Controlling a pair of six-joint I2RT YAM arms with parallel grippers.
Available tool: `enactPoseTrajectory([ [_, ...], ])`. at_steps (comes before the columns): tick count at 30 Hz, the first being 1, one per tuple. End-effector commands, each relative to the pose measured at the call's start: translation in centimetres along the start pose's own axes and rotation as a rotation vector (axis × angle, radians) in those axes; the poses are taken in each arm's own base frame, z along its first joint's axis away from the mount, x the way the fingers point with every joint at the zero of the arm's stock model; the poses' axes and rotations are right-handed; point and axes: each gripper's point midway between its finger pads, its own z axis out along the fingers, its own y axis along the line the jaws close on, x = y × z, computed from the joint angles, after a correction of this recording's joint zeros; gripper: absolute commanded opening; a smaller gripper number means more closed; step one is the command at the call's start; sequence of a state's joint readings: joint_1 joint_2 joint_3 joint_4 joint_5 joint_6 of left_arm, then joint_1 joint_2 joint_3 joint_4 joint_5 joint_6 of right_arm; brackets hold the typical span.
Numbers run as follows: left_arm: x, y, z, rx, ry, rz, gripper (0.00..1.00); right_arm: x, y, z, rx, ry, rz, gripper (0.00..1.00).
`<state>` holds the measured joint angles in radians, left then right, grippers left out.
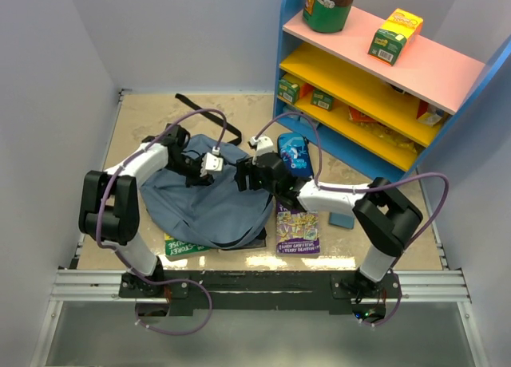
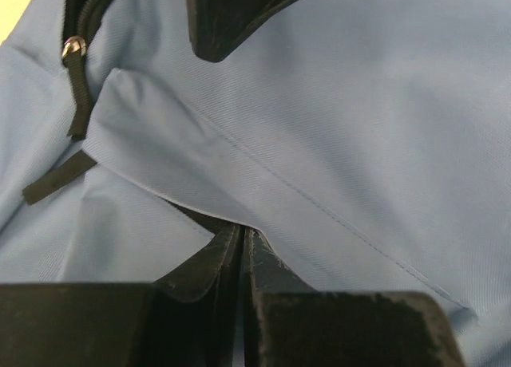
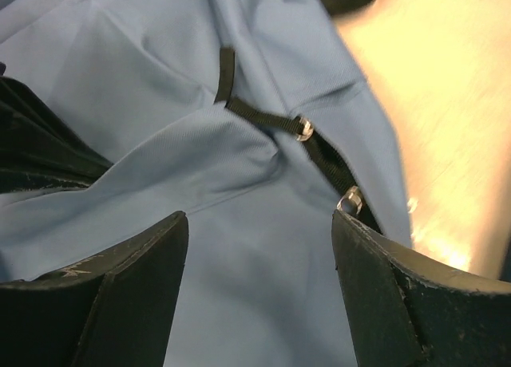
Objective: Pack the student bag
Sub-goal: Unzip the student bag at the center of the board.
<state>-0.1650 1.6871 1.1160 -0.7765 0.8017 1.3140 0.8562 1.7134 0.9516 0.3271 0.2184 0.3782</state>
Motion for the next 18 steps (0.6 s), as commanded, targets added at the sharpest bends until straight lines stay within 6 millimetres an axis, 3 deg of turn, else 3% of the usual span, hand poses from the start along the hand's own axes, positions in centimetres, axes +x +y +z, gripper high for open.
enactPoseTrajectory([
  [1,-1.4,-3.2,0.7,0.115,-0.108,0.019,0.1,-0.4,1.7,-0.2,-0.006,0.055,0.171,0.74],
  [3,-1.5,-4.0,0.7,0.128,-0.121,0.007,0.11,1.1,2.5,0.5,-0.033,0.112,0.214,0.74],
  [6,-2.5,-5.5,0.5,0.146,-0.157,0.005,0.16,1.6,3.8,1.1,-0.075,0.146,0.264,0.74],
  [8,-2.8,-6.6,0.5,0.14,-0.163,0.021,0.2,0.7,4.4,1.4,-0.091,0.138,0.283,0.75],
  [13,-2.6,-6.1,1.4,0.058,-0.138,0.022,0.23,0.7,4.7,3.4,-0.059,0.169,0.277,0.74],
  [18,-1.8,-4.3,2.1,-0.04,-0.11,-0.011,0.25,1.4,4.8,3.8,-0.058,0.194,0.302,0.72],
])
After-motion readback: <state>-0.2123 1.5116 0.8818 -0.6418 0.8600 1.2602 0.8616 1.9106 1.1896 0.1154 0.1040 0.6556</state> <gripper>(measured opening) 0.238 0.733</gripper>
